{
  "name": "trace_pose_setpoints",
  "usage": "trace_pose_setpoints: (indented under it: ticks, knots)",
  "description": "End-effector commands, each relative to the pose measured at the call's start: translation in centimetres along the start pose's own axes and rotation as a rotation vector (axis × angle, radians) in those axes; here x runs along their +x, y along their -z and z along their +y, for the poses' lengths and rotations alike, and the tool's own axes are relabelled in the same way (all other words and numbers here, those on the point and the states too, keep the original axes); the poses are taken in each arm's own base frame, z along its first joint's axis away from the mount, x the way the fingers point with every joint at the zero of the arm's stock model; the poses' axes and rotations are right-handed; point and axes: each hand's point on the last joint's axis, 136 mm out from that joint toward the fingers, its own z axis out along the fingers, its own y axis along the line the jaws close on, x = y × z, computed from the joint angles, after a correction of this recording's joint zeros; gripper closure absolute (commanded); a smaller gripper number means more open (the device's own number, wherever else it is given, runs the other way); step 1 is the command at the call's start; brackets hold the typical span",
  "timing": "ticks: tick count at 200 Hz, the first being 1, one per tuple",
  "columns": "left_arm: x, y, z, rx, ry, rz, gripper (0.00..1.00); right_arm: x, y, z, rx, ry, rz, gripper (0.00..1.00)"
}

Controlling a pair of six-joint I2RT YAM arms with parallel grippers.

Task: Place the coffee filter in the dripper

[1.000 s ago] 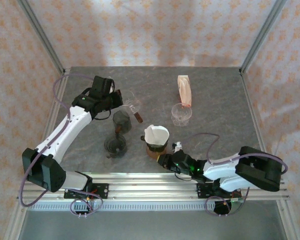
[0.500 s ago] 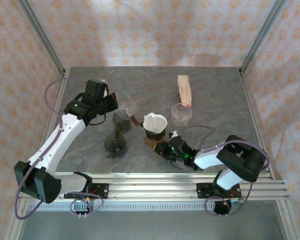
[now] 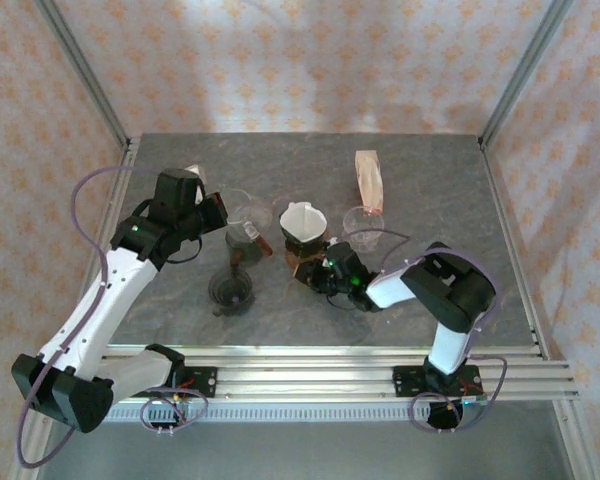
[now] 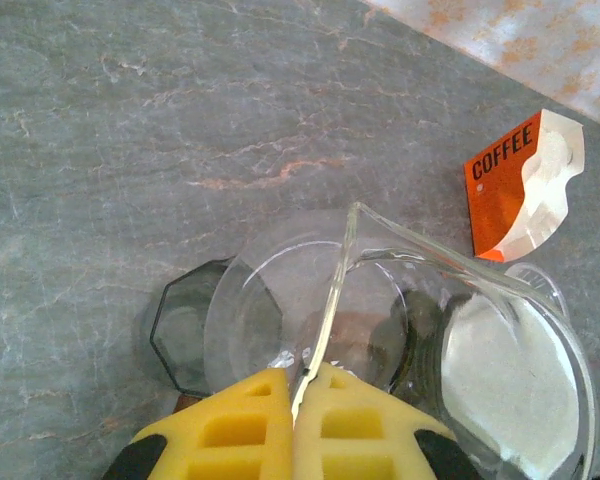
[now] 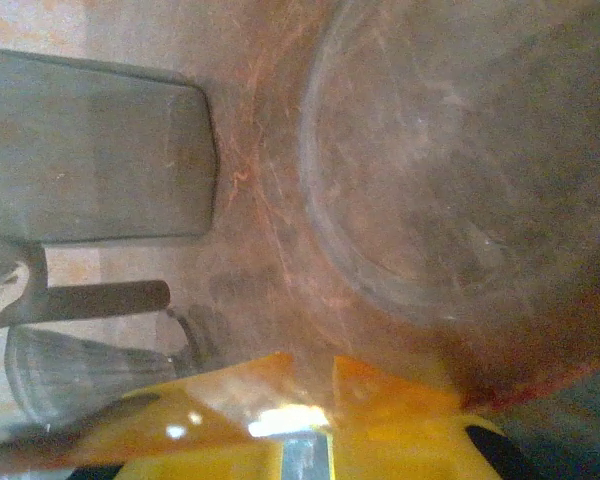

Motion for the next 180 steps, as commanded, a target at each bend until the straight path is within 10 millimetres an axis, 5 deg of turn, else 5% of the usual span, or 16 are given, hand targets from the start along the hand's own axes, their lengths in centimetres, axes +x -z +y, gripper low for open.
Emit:
trace_pose_setpoints:
  ticks: [1, 95, 180]
  knots:
    - [-0.5, 0.9, 0.0, 0.016, 0.025, -0.041, 1.00, -1.0, -1.1, 0.3, -0.002, 0.024, 0.015, 0.82]
    - [1.6, 1.3, 0.2, 0.066, 0.043, -0.009, 1.00, -4.8, -4.8, 1.0, 0.009, 0.026, 0.028, 0.83]
    - [4.1, 1.8, -1.1, 0.068, -0.042, 0.015, 1.00, -5.7, -4.7, 1.8, -0.004, 0.011, 0.005, 0.72]
